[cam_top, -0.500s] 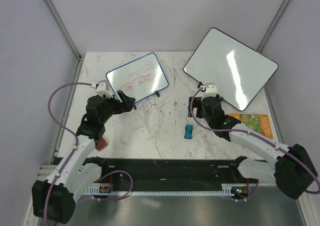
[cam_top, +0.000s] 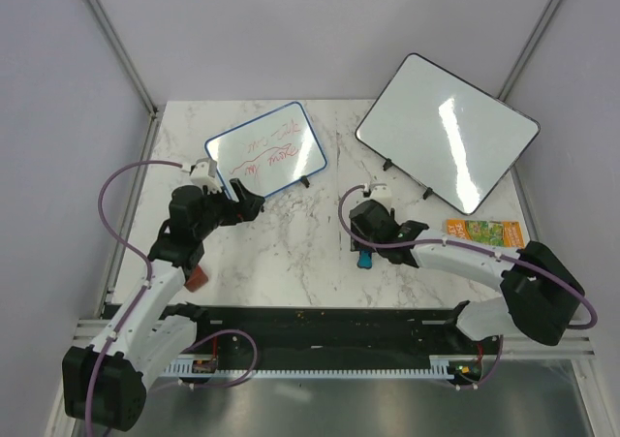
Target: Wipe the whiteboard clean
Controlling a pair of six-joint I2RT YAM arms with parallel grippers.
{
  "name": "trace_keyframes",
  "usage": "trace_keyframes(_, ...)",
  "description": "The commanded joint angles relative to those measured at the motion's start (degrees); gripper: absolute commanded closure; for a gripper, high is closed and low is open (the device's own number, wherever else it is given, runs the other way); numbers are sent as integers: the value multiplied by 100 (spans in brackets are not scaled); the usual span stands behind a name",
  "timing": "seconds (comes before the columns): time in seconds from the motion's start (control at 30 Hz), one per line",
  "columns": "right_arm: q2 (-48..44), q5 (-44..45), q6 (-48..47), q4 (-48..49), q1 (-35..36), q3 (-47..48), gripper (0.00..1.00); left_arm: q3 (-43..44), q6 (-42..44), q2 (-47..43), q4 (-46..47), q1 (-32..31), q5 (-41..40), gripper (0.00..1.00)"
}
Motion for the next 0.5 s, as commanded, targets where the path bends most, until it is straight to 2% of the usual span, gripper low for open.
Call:
trace_keyframes(0.0, 384, 86, 758, -335, 253, 230, 37, 259, -47, -1, -169, -1, 82, 1)
trace_keyframes(0.17, 490, 270, 1101, -432, 438, 116, 36, 277, -39, -72, -196, 8, 99, 1)
trace_keyframes(0.47, 569, 350, 1162, -371, 500, 63, 38, 215, -12, -45, -204, -1, 55, 1)
